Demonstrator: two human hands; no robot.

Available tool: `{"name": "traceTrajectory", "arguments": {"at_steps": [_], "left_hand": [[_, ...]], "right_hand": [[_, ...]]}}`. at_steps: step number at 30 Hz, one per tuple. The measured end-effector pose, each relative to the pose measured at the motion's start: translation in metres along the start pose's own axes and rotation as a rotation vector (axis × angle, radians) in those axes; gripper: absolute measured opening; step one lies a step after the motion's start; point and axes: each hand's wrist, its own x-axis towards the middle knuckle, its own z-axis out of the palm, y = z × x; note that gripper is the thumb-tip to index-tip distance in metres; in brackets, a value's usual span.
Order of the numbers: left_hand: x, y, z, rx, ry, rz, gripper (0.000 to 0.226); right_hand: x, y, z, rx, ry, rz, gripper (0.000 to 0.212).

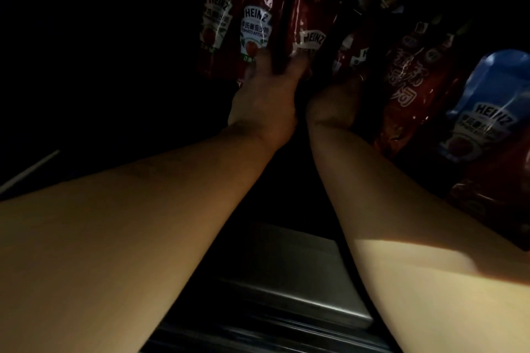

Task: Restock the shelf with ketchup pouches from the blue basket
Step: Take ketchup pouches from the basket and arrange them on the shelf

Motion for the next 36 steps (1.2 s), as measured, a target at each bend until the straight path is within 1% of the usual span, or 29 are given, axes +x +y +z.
{"name": "traceTrajectory", "arguments": {"at_steps": [2, 4, 6, 7, 9, 11, 14, 15, 19, 23, 24, 26, 29, 31, 33, 36], "left_hand": [[0.002, -0.002, 0.005, 0.06, -0.081, 0.014, 0.069], [0.006, -0.007, 0.009, 0.049, -0.126, 0.012, 0.069], [0.011, -0.01, 0.012, 0.065, -0.185, 0.004, 0.069], [0.014, -0.011, 0.013, 0.085, -0.224, -0.01, 0.069], [0.015, -0.011, 0.013, 0.102, -0.27, -0.029, 0.068], [0.014, -0.01, 0.011, 0.052, -0.235, -0.019, 0.067], [0.013, -0.011, 0.005, -0.087, -0.035, -0.01, 0.06], [0.014, -0.011, 0.004, -0.104, -0.009, -0.017, 0.057], [0.015, -0.012, 0.005, -0.063, -0.035, -0.036, 0.047], [0.015, -0.013, 0.004, -0.096, -0.06, -0.093, 0.041], [0.014, -0.013, 0.004, -0.107, -0.064, -0.093, 0.041], [0.013, -0.012, 0.003, -0.127, -0.07, -0.082, 0.041], [0.011, -0.012, -0.001, -0.176, -0.091, -0.114, 0.036], [0.01, -0.011, -0.001, -0.202, -0.116, -0.126, 0.04], [0.009, -0.01, -0.001, -0.2, -0.151, -0.117, 0.049], [0.007, -0.01, -0.001, -0.184, -0.178, -0.12, 0.062]], "right_hand": [[-0.001, -0.003, -0.001, -0.001, 0.026, 0.036, 0.064], [-0.003, -0.006, -0.003, 0.055, 0.059, 0.069, 0.064], [-0.004, -0.007, -0.003, 0.114, 0.035, 0.092, 0.065], [-0.005, -0.007, -0.003, 0.108, 0.016, 0.082, 0.069], [-0.011, -0.005, -0.004, 0.013, 0.01, 0.024, 0.083], [-0.016, -0.007, -0.004, -0.031, 0.077, -0.013, 0.091], [-0.02, -0.01, -0.002, -0.058, 0.149, 0.009, 0.101], [-0.019, -0.01, -0.003, -0.061, 0.148, 0.014, 0.101], [-0.011, -0.006, -0.007, -0.01, 0.109, -0.017, 0.093], [-0.014, -0.007, -0.006, 0.099, 0.105, -0.081, 0.072], [-0.014, -0.007, -0.007, 0.128, 0.087, -0.088, 0.071], [-0.013, -0.004, -0.008, 0.125, 0.062, -0.106, 0.077], [-0.015, -0.002, -0.012, -0.024, 0.087, -0.094, 0.086], [-0.013, 0.002, -0.012, -0.074, 0.082, -0.073, 0.085], [-0.007, 0.003, -0.008, -0.086, 0.049, -0.069, 0.079], [0.0, 0.003, -0.006, -0.075, 0.007, 0.007, 0.074]]}}
